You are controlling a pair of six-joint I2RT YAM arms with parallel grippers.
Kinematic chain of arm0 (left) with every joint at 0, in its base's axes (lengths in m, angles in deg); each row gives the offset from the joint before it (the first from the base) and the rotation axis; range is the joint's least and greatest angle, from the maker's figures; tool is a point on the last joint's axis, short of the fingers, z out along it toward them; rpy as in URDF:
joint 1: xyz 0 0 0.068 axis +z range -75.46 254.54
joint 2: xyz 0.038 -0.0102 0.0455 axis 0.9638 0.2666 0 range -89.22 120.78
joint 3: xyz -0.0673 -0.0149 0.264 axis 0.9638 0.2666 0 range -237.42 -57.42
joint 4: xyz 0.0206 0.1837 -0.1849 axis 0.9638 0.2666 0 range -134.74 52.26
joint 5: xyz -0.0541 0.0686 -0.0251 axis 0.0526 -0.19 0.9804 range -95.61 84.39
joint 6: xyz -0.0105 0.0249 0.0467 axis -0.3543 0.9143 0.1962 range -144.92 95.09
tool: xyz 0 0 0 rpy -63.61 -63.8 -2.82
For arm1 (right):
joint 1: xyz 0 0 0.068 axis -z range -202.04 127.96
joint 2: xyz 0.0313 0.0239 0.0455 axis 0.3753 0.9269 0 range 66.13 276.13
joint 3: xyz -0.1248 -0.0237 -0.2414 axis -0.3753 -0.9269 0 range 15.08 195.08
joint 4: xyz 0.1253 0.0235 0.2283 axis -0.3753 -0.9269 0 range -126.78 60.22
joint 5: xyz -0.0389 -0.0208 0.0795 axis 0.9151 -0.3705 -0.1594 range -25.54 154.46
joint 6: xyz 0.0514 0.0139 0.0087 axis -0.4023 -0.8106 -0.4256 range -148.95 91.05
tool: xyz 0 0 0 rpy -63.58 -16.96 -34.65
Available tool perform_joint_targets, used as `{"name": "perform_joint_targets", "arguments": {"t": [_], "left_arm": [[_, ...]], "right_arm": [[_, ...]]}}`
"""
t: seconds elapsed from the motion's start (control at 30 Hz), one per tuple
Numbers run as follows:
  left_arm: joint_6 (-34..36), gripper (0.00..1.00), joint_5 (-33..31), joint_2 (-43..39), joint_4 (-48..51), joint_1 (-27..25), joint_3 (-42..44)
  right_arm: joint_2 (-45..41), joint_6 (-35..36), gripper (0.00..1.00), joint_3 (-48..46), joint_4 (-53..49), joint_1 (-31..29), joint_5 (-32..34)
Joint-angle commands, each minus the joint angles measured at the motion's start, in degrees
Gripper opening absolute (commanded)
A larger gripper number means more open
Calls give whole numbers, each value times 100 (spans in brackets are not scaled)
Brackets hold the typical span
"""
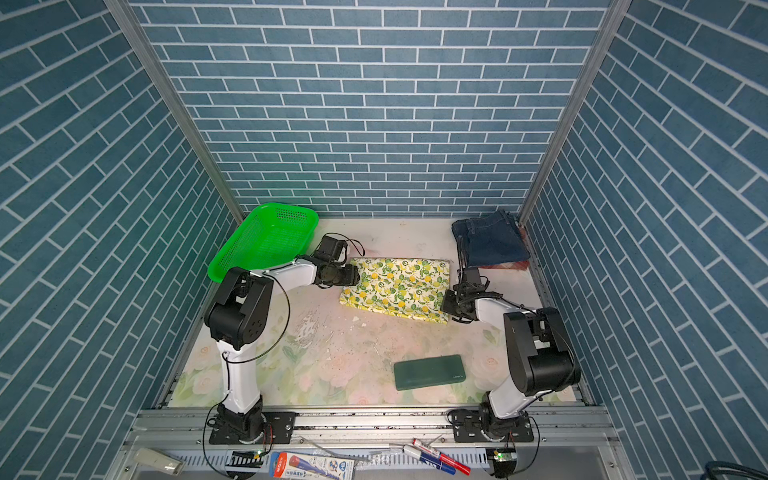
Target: Fold and stack the skirts
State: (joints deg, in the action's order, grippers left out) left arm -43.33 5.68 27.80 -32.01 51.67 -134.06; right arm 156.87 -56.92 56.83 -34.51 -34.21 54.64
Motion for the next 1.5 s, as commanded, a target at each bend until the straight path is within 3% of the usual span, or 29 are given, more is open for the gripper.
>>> {"name": "perform_joint_targets", "arguments": {"t": [0.0, 0.07, 0.17, 0.27, 0.37, 0.4, 0.73, 0.97, 1.0, 1.07, 1.13, 1.27, 1.47], "left_arm": [[88, 61, 381, 394, 678, 3, 88], [83, 58, 450, 466, 666, -9, 114], [21, 46, 488, 539, 571, -56, 149], [-42, 28, 453, 645, 534, -102, 93], [-98, 2, 313, 674, 529, -140, 12], [-131, 0, 266, 637, 516, -142, 9], [-191, 0, -580, -481, 552, -142, 542], [-2, 0, -708, -1129, 792, -23, 784], [33, 0, -783, -1158, 832, -8, 767], [109, 0, -813, -1202, 914, 33, 706], [150, 0, -740, -1276, 899, 86, 678], [307, 0, -794, -1388, 1086, 105, 418], [465, 0, -1065, -1501, 1357, 58, 147]], "right_arm": [[-52, 265, 0, 87, -406, -6, 171], [-65, 274, 0, 71, -348, -6, 120], [-75, 265, 0, 52, -322, -8, 60], [-100, 273, 0, 43, -293, -6, -14], [-144, 257, 0, 19, -247, -11, -55], [-148, 264, 0, 17, -245, -11, -48], [-218, 248, 0, 34, -368, -259, 82], [-214, 151, 0, 67, -530, -673, 180], [-232, 159, 4, 83, -572, -673, 166], [-306, 227, 31, 233, -838, -630, 423], [-337, 282, 44, 427, -1042, -495, 604], [-129, 248, 47, 772, -1012, -304, 514], [230, -224, 42, 623, -134, -305, -281]]}}
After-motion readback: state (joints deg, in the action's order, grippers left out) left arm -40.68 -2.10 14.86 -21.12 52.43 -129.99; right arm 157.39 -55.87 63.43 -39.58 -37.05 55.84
